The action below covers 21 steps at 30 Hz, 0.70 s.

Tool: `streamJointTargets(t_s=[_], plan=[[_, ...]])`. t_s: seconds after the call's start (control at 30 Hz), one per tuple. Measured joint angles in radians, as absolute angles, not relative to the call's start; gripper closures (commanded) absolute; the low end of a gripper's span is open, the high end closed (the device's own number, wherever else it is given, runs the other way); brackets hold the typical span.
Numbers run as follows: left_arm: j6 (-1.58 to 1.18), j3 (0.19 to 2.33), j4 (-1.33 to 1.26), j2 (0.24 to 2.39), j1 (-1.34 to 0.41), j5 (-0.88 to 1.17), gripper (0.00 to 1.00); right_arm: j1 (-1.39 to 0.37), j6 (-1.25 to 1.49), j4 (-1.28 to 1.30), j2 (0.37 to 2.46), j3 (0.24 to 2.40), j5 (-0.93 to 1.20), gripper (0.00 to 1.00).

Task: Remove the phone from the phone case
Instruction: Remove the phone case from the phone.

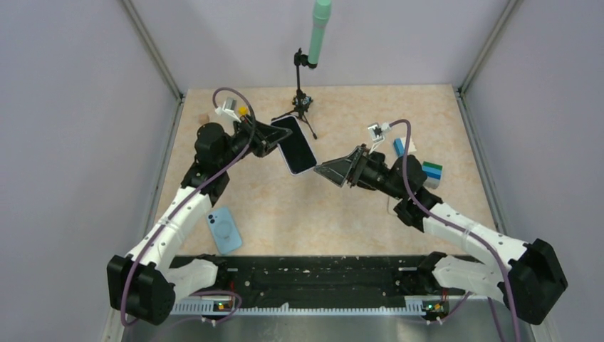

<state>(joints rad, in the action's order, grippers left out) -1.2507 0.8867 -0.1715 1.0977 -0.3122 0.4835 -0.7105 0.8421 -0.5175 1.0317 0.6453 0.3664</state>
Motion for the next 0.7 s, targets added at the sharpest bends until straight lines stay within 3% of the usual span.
streamJointTargets(t_s=[0.3,0.5,0.6,0.7], plan=[[-1.163,0.949,-0.181,1.111,-0.281,0.641,1.00,-0.711,0.952,-0.647,1.151,0.640,0.353,0.56],[-1.255,0.950,-0.320,1.172,-0.258,0.807,1.00,-0.710,0.901,-0.774,1.168,0.640,0.479,0.64],[-1.299,0.950,-0.368,1.183,-0.258,0.860,1.00,-0.709,0.854,-0.793,1.169,0.653,0.549,0.76],[-1.339,0.950,-0.399,1.183,-0.255,0.891,1.00,-0.707,0.804,-0.797,1.174,0.685,0.621,0.80]])
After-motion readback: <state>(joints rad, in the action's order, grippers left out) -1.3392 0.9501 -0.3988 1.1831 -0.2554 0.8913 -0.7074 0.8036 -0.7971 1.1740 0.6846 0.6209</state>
